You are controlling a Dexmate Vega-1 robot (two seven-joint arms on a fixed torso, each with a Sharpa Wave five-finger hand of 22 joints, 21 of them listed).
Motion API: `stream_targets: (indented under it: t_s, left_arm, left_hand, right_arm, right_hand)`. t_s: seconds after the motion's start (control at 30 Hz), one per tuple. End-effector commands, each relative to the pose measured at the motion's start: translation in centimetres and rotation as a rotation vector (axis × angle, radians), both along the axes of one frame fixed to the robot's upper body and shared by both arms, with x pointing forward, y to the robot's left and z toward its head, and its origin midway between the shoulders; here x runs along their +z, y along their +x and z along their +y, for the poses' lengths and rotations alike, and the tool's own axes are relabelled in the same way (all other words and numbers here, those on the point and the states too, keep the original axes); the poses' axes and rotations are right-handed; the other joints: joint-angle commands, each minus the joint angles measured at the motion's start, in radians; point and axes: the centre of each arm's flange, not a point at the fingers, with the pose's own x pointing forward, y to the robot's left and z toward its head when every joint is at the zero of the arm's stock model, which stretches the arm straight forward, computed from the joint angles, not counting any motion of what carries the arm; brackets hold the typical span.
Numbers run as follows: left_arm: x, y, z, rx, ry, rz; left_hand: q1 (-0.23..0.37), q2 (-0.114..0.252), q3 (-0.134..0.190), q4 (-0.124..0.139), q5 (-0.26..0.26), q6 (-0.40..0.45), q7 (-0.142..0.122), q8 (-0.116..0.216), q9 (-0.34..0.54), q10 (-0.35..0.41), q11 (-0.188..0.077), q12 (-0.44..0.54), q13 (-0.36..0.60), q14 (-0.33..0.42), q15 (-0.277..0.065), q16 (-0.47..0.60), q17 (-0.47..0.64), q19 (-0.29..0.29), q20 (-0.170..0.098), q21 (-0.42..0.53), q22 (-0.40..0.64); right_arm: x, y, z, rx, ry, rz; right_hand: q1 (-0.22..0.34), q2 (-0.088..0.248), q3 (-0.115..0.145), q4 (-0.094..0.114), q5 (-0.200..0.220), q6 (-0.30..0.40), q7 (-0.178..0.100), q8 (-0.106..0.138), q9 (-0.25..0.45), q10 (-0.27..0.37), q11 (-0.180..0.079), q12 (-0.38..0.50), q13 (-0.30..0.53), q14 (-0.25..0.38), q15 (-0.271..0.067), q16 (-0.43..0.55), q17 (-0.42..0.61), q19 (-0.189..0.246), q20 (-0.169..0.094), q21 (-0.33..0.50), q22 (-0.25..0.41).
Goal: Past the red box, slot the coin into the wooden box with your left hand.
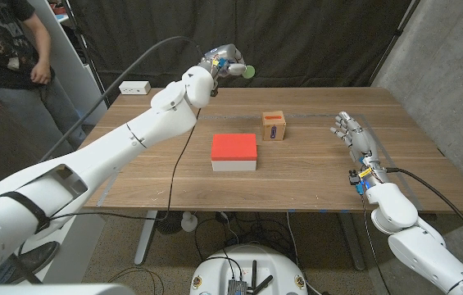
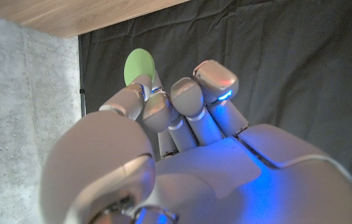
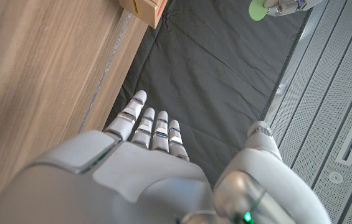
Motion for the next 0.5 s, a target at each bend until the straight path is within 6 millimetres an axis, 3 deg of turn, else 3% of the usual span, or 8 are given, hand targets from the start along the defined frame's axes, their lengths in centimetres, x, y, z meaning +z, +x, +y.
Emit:
stream_targets:
  t_s: [0.03,0.5]
  left_arm:
    - [1.3,0.6,-2.8,0.067,0.139,-0.003]
    - [1.5,1.5,-6.4,0.136,0.269,-0.002]
  left_hand:
    - [0.011,0.006,0.000,0.001,0.004,0.072,0.036,0.143,0.003,-0.007,-0.001,0.004,0.003,0.004,0.002,-0.001,0.001,0.001,-0.021,0.004,0.003]
    - [0.012,0.005,-0.002,0.002,0.005,0.073,0.035,0.142,0.004,-0.007,0.000,-0.001,-0.006,0.004,0.001,-0.002,0.002,-0.002,-0.021,0.004,0.003]
  right_arm:
    - [-0.1,0.2,-0.3,-0.001,0.015,-0.001]
    - [-0.4,0.0,-0.7,-0.004,0.024,-0.001]
  right_hand:
    - [0.009,0.001,0.008,-0.001,-0.001,0.011,0.003,0.002,0.004,0.009,0.002,0.006,0.004,0.006,0.007,0.005,0.001,0.008,0.001,0.003,0.002]
    - [0.010,0.001,0.008,-0.001,-0.001,0.011,0.003,0.002,0.004,0.008,0.001,0.005,0.004,0.006,0.006,0.005,0.001,0.007,0.000,0.002,0.002]
